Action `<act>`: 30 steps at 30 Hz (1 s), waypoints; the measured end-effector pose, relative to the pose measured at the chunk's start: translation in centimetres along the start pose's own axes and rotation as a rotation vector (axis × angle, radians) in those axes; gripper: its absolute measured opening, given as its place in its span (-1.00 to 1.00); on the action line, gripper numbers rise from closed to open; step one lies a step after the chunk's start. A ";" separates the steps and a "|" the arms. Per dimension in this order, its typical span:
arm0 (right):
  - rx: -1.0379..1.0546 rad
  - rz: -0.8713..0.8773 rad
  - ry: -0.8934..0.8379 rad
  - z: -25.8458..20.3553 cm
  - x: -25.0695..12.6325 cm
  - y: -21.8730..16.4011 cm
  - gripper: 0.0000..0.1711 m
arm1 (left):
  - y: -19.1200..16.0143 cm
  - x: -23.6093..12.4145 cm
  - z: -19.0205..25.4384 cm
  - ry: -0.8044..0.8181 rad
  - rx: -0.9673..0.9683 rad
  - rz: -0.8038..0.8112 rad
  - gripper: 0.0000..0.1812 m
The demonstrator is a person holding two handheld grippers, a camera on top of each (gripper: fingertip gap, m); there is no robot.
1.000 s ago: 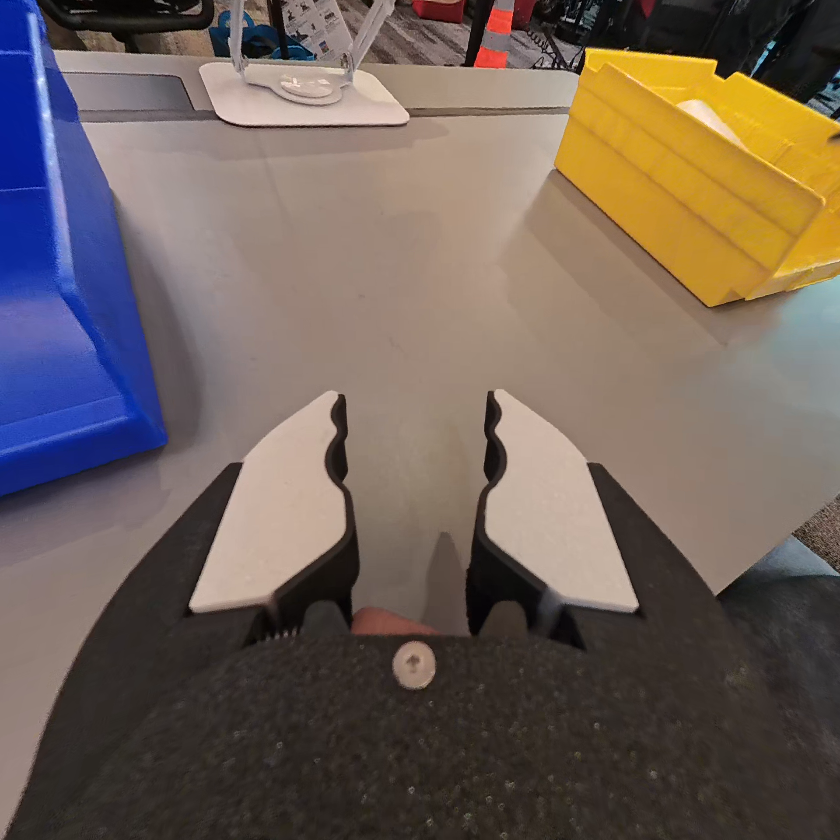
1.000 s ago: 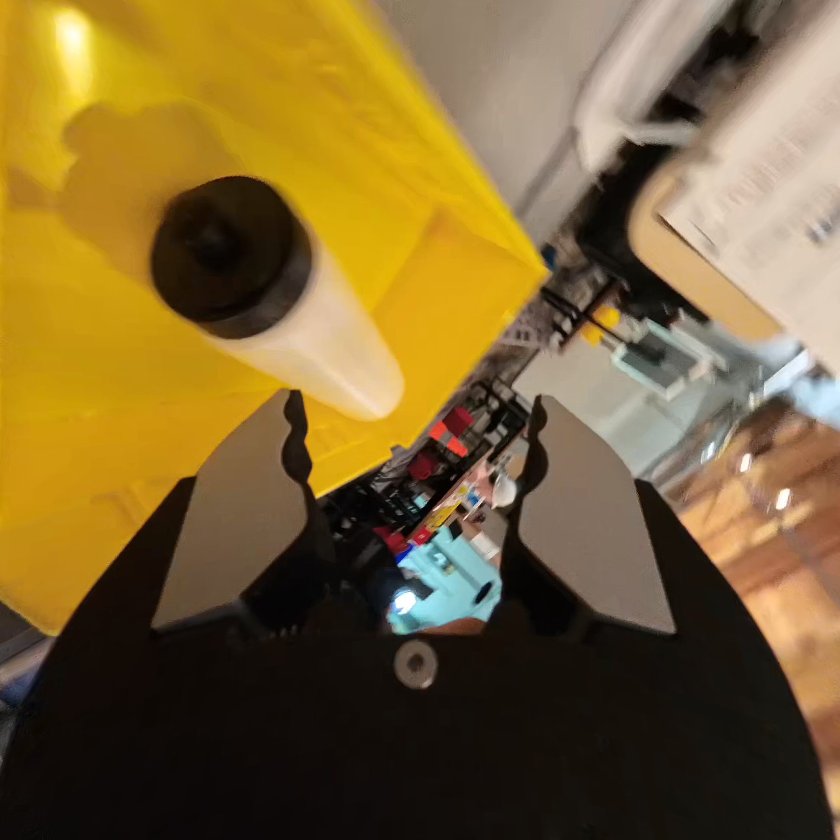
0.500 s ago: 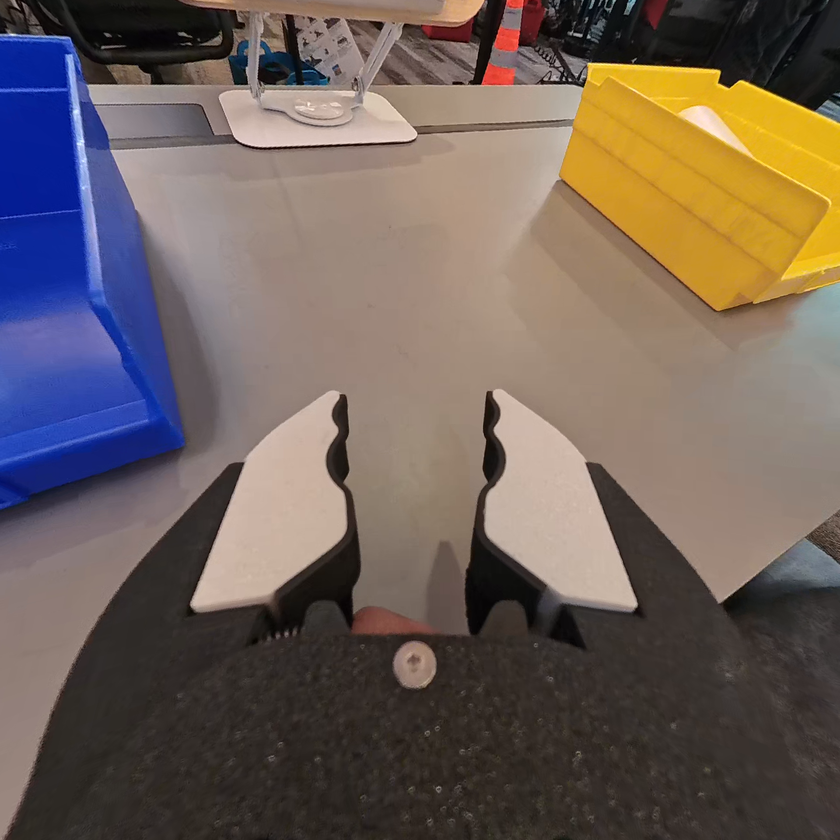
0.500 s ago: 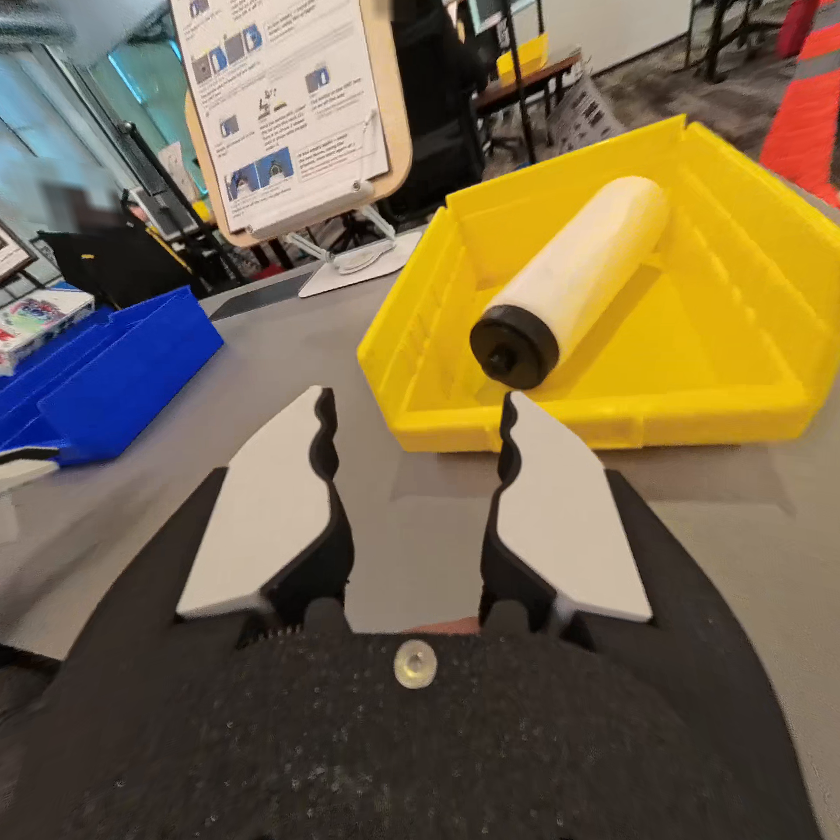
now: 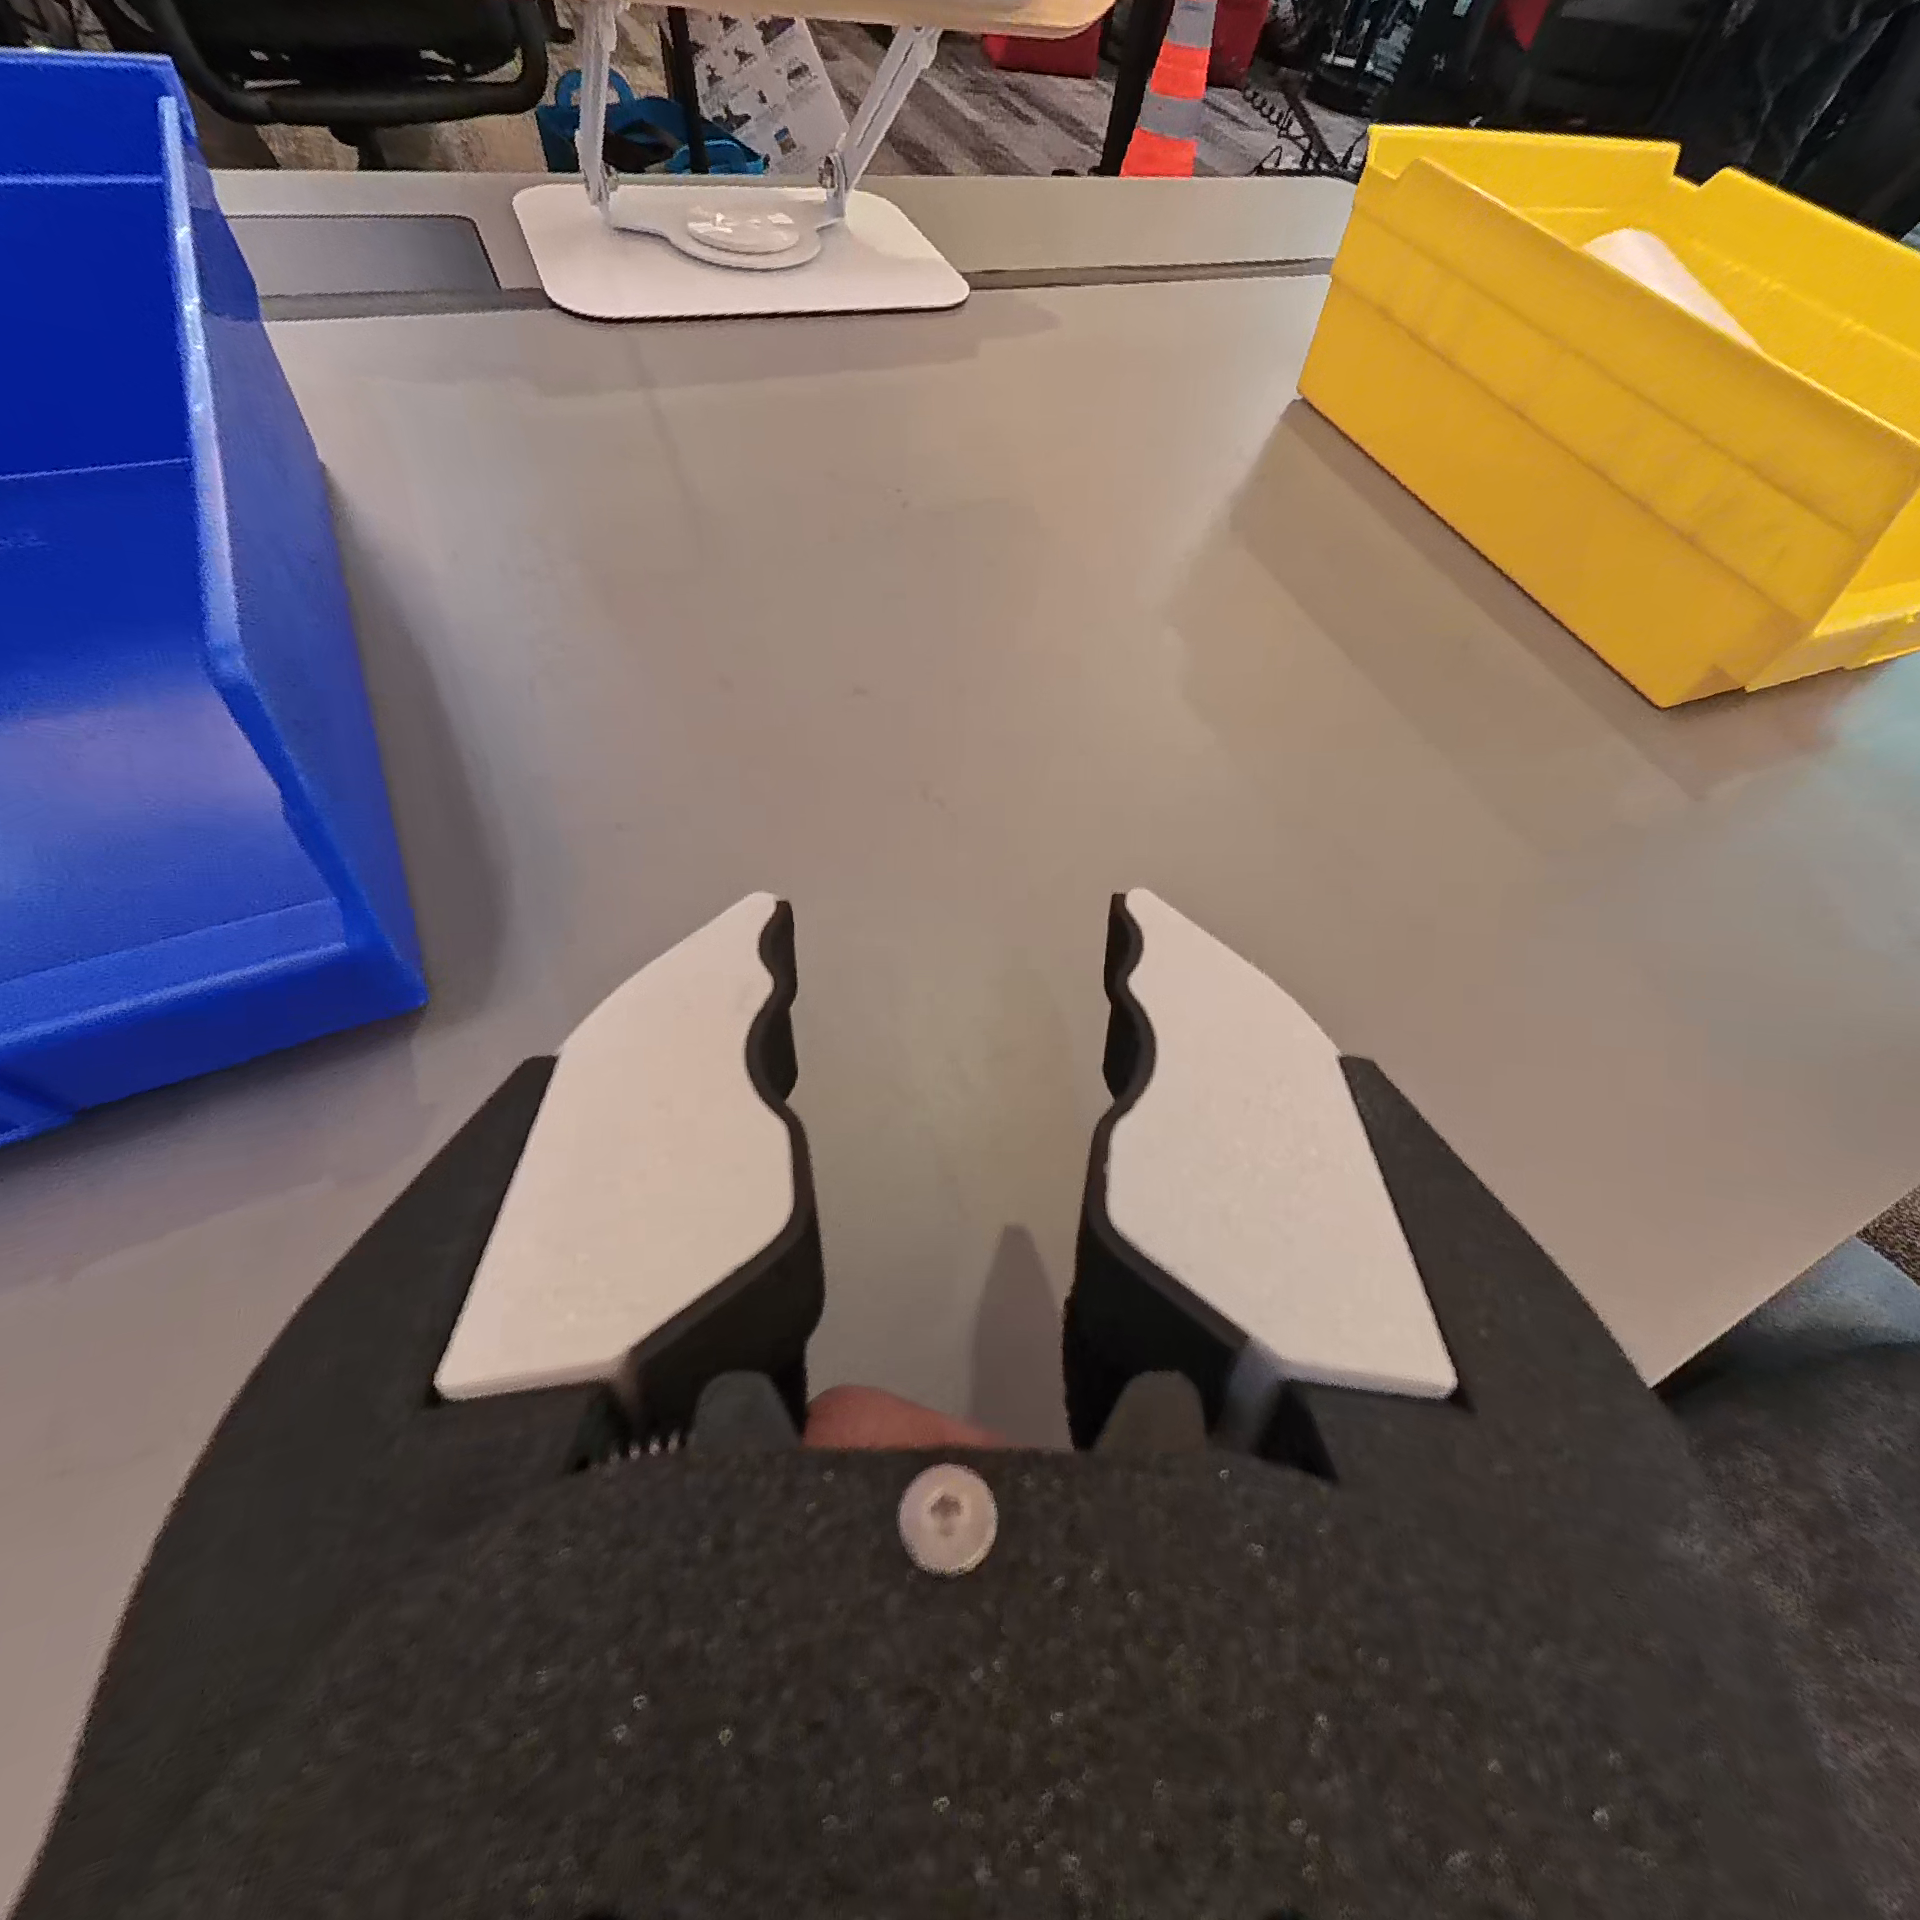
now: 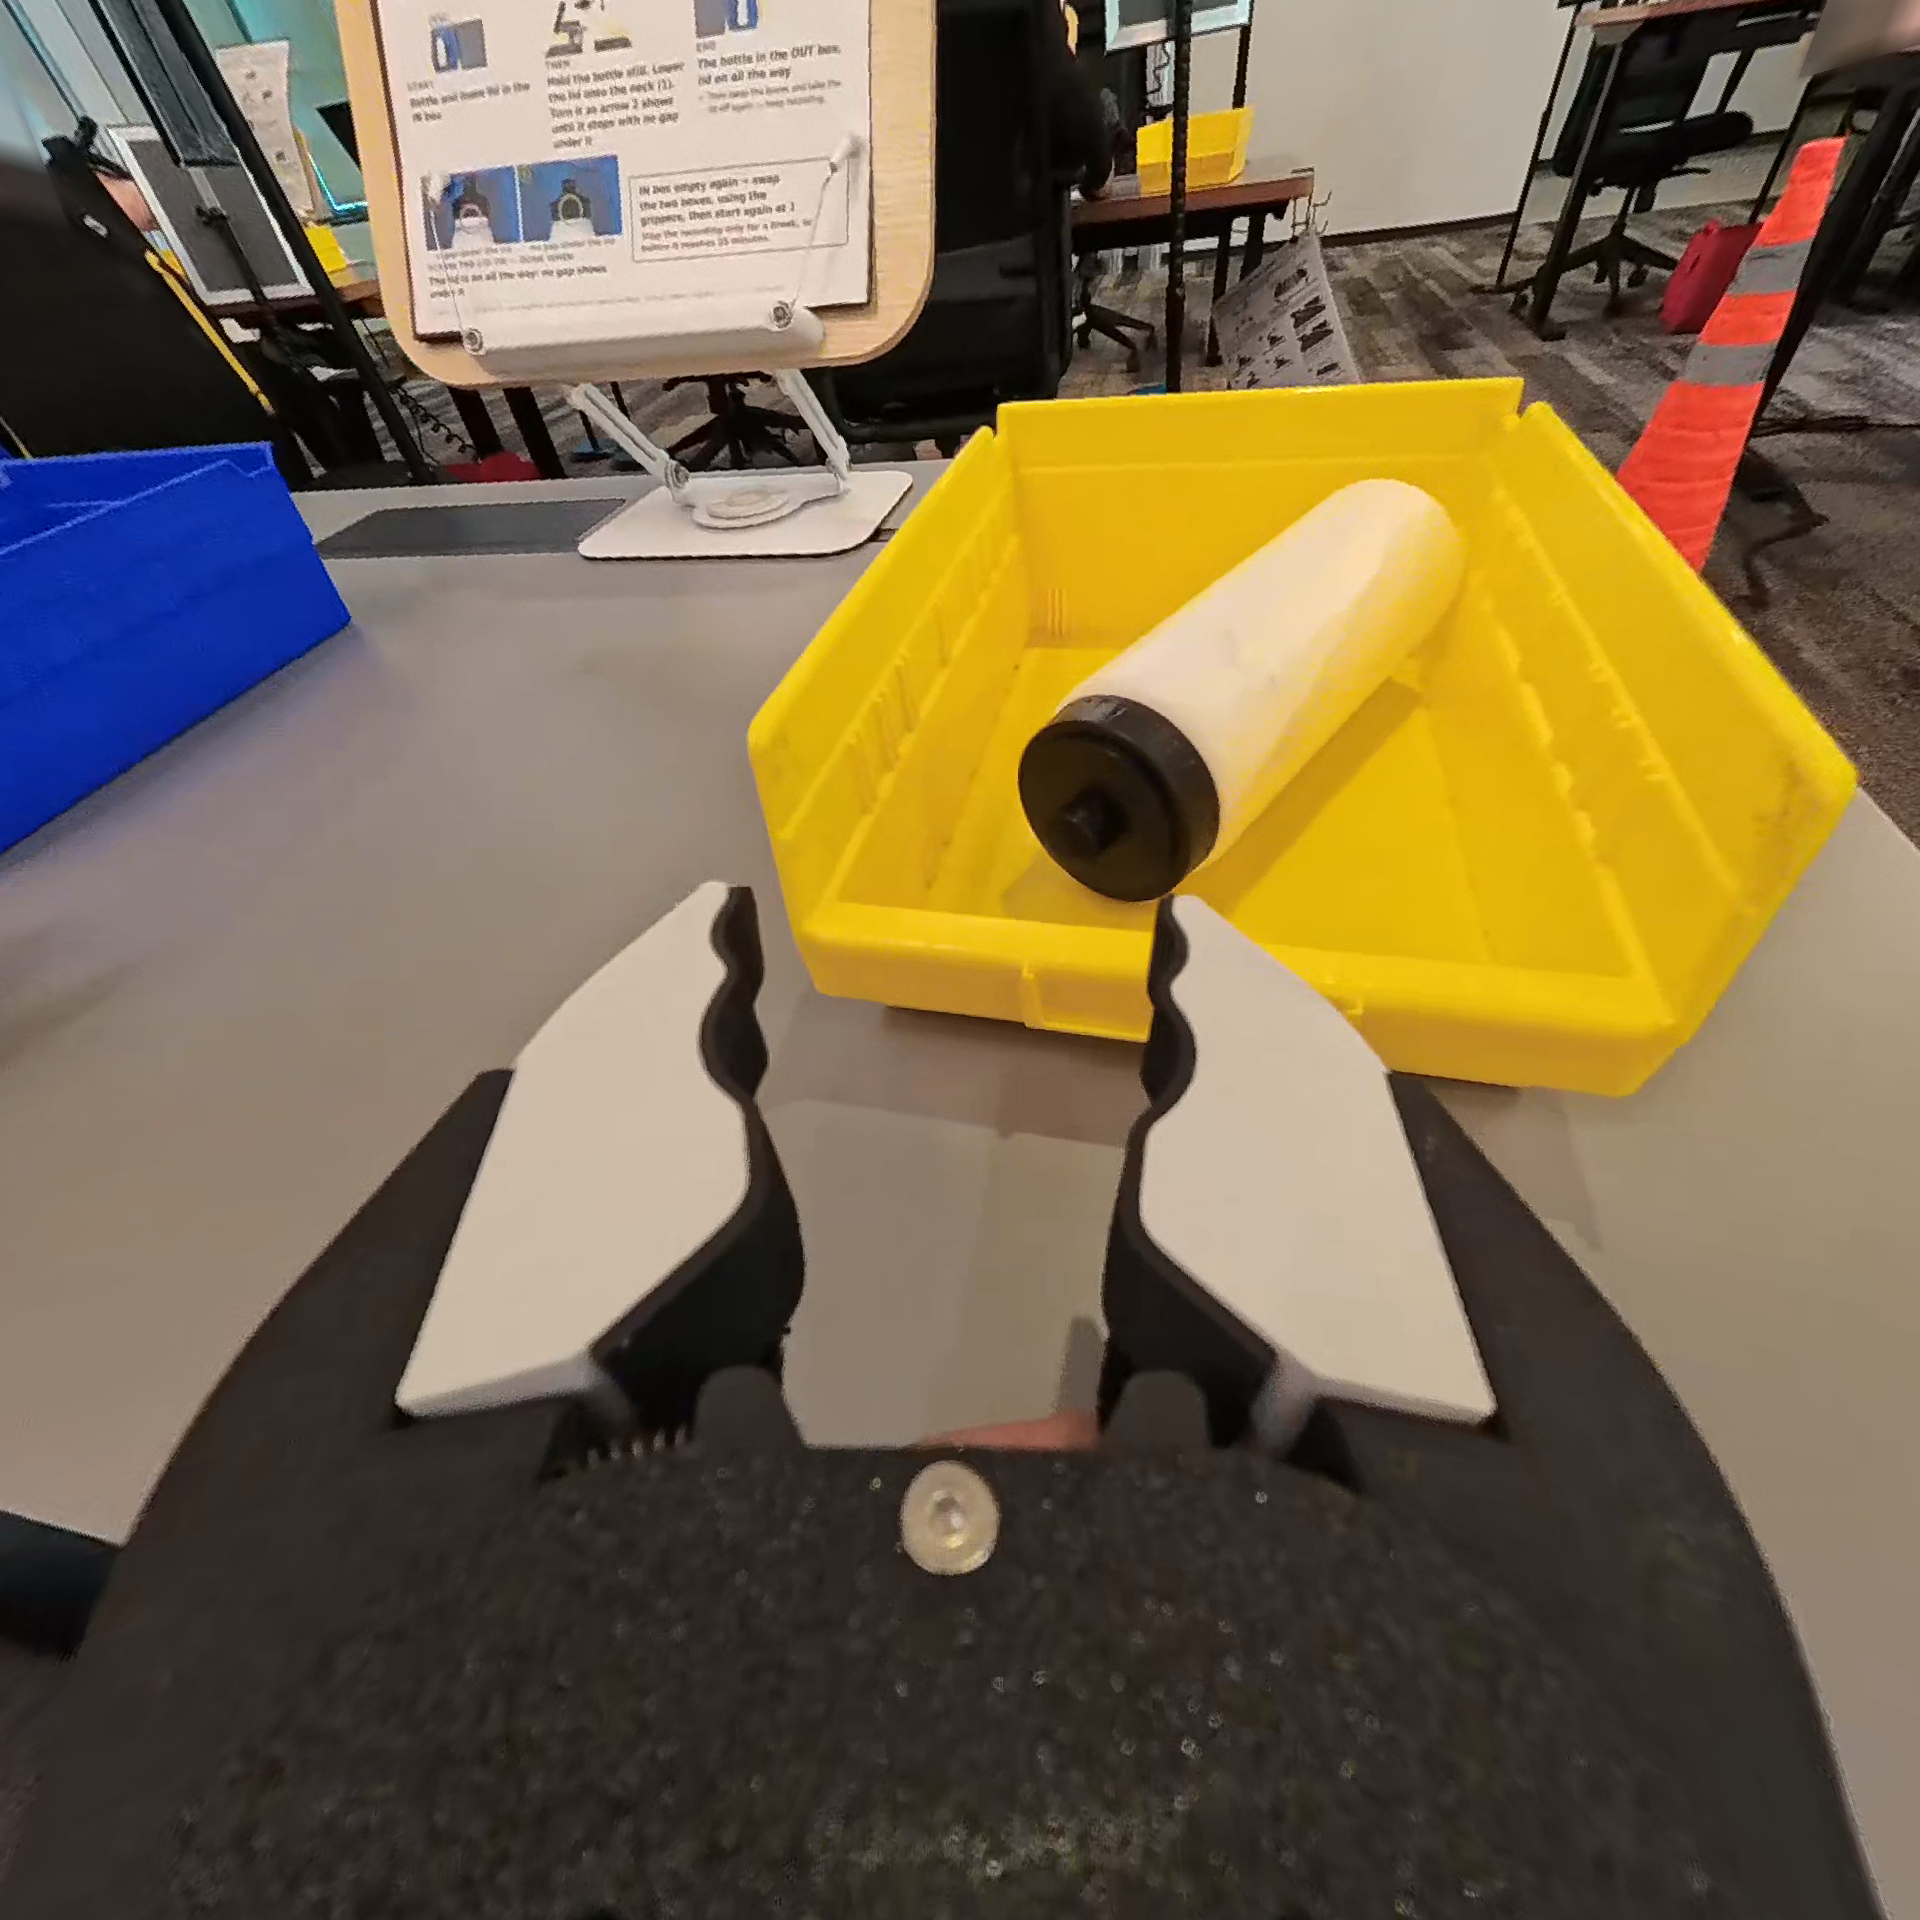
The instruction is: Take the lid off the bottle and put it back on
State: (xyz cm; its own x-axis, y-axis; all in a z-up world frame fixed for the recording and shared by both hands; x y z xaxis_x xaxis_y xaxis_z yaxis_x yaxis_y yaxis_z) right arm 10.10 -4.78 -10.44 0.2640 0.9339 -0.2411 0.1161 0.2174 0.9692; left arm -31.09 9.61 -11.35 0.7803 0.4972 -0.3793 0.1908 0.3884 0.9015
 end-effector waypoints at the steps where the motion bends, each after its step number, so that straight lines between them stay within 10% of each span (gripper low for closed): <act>1: -0.003 0.003 -0.001 0.0 0.0 0.0 -0.17 | 0.0 0.0 0.0 -0.002 -0.002 -0.001 -0.38; 19: 0.016 -0.028 0.006 -0.1 0.4 -0.3 -0.17 | -0.3 0.2 -0.1 -0.027 -0.029 -0.017 -0.38; 30: -0.125 -0.089 0.083 -9.9 8.2 -0.7 0.16 | -0.4 0.4 0.3 -0.028 -0.003 -0.034 -0.37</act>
State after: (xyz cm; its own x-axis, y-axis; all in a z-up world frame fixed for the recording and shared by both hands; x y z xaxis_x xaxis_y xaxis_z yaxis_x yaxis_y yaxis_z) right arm 2.71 5.52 -12.58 0.1775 0.9284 -0.3265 0.0146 0.3293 0.9441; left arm -30.65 9.44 -11.79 0.7897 0.4619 -0.4038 0.2156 0.4073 0.8875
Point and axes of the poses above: each gripper's, where its closed fingertips meet, x out along the fingers, y out of its top, z = x × y across the jaws, the point moved 8 cm from there along -x, back along the fingers, and after that the axes turned 13 degrees about -y, right-handed, at the moved point
